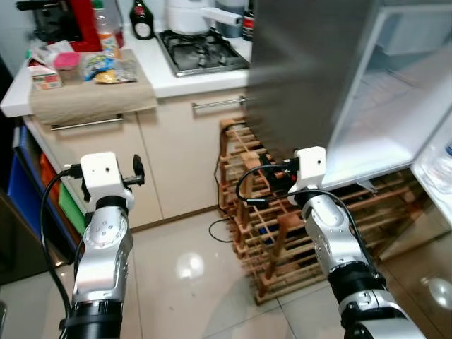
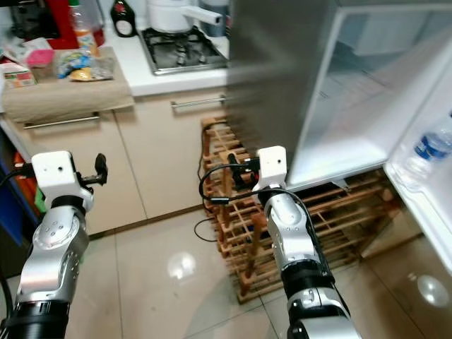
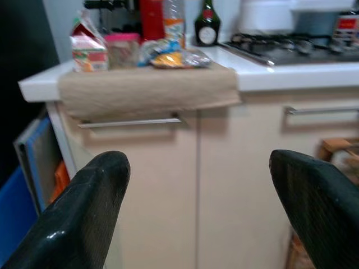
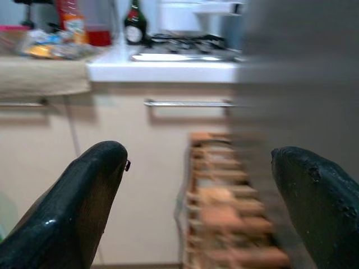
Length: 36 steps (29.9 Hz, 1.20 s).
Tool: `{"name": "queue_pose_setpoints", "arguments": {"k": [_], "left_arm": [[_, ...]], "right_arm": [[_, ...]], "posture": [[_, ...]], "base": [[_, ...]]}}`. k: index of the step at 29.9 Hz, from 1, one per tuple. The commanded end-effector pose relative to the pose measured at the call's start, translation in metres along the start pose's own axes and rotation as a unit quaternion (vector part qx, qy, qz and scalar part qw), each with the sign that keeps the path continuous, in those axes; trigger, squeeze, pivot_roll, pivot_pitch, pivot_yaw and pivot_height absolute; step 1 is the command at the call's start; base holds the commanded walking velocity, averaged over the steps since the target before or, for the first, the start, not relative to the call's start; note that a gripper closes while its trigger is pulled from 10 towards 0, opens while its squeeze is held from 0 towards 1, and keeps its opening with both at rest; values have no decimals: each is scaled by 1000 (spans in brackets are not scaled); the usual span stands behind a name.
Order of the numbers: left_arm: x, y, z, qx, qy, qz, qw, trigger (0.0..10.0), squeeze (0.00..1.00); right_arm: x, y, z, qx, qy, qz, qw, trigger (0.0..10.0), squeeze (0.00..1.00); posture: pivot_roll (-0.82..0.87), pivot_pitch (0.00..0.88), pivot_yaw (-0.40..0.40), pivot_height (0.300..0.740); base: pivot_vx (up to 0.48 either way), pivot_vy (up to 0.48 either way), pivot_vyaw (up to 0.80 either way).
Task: Restocking fridge
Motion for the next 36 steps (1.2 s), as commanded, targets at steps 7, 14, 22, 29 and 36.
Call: {"name": "queue_pose_setpoints", "arguments": {"k": [7,14,22,29,36], "left_arm": [[4,-7,8,6,-15,-13,1000,10000,0],[5,-9,7,-6,-13,-15,1000,10000,0],[6,-14,16,11,-32,-20,999,10000,0],[-1,-15,16,11,-32,-38,999,10000,0],[0,-22,38,26,-80,-66,994,10000,0]], "right_arm": [[5,17,5,4,-9,33,999,10000,0],[8,12,10,4,-13,15,1000,10000,0],[9,3,27,-12,-45,-10,999,10000,0],[9,4,41,3,-70,-4,998,10000,0],[11,8,30,3,-54,-12,998,10000,0]], "posture": [[-31,0,9,740],[-25,0,-7,740],[-27,0,-21,740],[-26,0,-16,740],[-7,0,-19,740]], "base": [[0,0,531],[314,0,287],[347,0,387],[0,0,0],[0,0,537]]}}
Point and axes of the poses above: a point about 5 cm out from each wrist's last joint towards the gripper, its own x axis pointing out of the wrist towards the gripper, its own z axis along the axis of the wrist's last joint, y = z × x, the point moved 6 cm from there along x, pointing out of the wrist towards the gripper, and after that the axes turned 13 degrees about x, right-handed, at the moved point
